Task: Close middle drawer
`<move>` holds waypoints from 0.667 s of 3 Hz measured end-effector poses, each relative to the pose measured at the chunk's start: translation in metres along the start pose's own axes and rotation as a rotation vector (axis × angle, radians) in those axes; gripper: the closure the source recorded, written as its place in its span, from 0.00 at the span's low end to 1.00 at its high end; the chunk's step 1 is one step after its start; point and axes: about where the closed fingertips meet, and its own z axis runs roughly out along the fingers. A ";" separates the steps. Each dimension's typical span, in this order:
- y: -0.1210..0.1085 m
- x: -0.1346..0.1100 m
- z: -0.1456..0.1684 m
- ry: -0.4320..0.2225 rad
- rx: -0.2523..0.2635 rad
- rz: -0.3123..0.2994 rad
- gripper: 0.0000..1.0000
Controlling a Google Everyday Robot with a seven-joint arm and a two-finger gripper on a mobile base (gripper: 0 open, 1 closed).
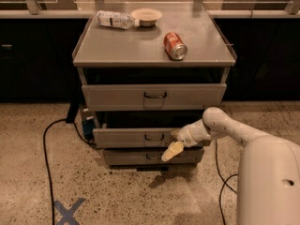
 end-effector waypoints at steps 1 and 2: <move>-0.025 -0.023 -0.009 -0.012 0.055 -0.024 0.00; -0.035 -0.025 0.002 -0.011 0.050 -0.016 0.00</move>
Offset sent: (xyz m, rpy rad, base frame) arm 0.0469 -0.0104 0.0324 -0.0286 -0.0980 -0.0428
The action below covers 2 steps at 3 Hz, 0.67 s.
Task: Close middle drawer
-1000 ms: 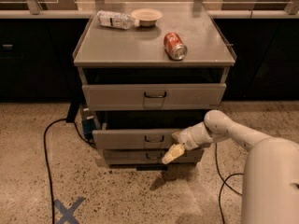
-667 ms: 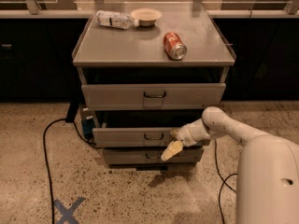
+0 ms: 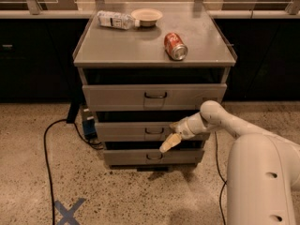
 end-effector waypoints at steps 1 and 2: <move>-0.005 -0.004 0.000 -0.017 0.008 -0.001 0.00; -0.005 -0.004 0.000 -0.017 0.008 -0.001 0.00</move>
Offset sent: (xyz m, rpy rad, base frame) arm 0.0452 0.0007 0.0193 0.0668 -0.0720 -0.0528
